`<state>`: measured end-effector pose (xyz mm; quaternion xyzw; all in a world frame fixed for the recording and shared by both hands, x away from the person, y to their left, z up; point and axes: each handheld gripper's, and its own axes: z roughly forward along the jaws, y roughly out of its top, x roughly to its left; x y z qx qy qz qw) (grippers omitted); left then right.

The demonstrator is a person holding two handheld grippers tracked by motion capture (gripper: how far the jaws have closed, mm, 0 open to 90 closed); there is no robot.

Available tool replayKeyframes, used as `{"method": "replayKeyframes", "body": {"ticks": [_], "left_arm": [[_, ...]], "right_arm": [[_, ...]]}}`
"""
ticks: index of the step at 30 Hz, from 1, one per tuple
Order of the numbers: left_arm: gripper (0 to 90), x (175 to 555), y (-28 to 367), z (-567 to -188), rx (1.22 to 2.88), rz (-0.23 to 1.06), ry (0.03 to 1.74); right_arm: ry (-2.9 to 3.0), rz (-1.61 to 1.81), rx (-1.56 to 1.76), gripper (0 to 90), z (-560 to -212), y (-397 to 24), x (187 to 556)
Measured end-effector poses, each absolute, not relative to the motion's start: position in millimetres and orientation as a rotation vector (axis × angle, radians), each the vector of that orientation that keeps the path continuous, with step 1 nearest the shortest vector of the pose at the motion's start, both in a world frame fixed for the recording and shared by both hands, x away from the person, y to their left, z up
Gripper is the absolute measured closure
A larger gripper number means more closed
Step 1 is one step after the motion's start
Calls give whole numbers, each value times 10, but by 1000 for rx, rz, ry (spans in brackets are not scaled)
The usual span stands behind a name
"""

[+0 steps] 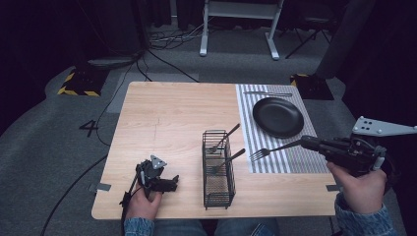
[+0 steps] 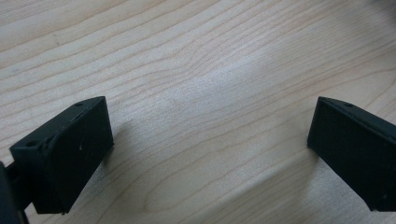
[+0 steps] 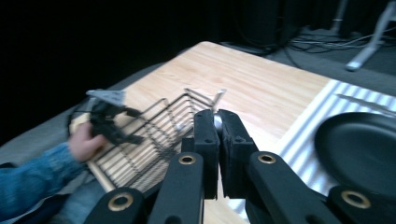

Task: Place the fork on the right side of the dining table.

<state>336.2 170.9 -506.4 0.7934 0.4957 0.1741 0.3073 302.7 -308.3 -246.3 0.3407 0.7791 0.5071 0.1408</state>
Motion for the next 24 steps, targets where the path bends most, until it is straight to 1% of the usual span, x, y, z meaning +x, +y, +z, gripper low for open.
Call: {"method": "replayKeyframes", "body": {"ticks": [6, 16, 24], "left_arm": [[3, 3356, 1710, -5064, 2098, 460, 1312], [2, 3356, 1710, -5063, 2098, 457, 1313], [3, 3356, 1710, -5063, 2099, 458, 1313]], "right_arm": [[2220, 1402, 1013, 867, -2432, -3125, 3162], [2184, 1402, 1107, 867, -2574, -3273, 3468], [2192, 1365, 1107, 867, -2666, -3279, 3629]]}}
